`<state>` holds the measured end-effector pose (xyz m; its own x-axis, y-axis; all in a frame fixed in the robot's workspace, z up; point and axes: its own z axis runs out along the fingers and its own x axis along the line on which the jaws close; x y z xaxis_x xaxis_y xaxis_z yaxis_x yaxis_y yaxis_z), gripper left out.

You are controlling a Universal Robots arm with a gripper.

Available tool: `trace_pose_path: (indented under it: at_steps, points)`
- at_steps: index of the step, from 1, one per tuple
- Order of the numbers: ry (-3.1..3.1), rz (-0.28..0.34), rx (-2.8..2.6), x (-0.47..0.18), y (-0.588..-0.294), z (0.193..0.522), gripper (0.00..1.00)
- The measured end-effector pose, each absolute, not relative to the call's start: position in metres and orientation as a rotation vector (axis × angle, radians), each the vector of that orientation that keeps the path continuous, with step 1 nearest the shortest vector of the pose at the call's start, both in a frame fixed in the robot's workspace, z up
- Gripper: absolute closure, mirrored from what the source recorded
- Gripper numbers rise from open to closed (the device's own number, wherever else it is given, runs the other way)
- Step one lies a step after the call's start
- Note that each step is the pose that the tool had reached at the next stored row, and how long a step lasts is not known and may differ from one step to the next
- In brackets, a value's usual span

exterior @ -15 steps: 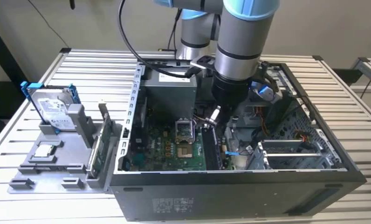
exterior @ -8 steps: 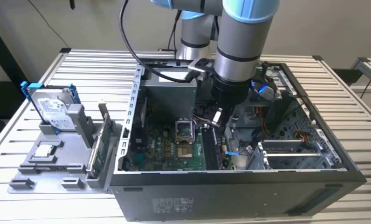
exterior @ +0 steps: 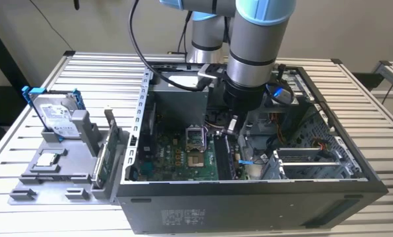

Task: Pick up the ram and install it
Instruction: 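Insert the ram into the slot, then press down the ram until it locks into place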

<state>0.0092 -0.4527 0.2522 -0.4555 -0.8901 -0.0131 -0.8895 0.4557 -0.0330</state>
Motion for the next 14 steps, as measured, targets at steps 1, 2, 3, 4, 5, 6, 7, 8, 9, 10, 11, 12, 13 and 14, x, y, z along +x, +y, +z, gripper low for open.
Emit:
trace_pose_path:
  at_steps: [1,2,3,4,5,6,7,8,9,10,11,12,13,14]
  points:
    - [2.648,-0.033,-1.637,0.0092,-0.4527,0.2522,0.89]
    - [2.639,-0.032,-1.651,0.0092,-0.4527,0.2522,0.89]
    - [2.630,-0.032,-1.665,0.0092,-0.4527,0.2524,0.89]
    - [2.622,-0.032,-1.678,0.0092,-0.4527,0.2525,0.89]
    - [2.620,-0.031,-1.680,0.0092,-0.4528,0.2525,0.89]
    - [2.620,-0.031,-1.680,0.0093,-0.4528,0.2526,0.89]
    - [2.620,-0.031,-1.680,0.0092,-0.4527,0.2526,0.89]
    - [2.620,-0.031,-1.680,0.0092,-0.4528,0.2525,0.89]
    - [2.620,-0.031,-1.680,0.0092,-0.4528,0.2525,0.89]
    - [2.620,-0.031,-1.680,0.0092,-0.4528,0.2525,0.89]
    - [2.619,-0.031,-1.680,0.0092,-0.4527,0.2525,0.89]
    - [2.619,-0.031,-1.680,0.0092,-0.4528,0.2525,0.89]
    - [2.619,-0.031,-1.680,0.0092,-0.4528,0.2525,0.89]
    - [2.620,-0.031,-1.680,0.0092,-0.4528,0.2525,0.89]
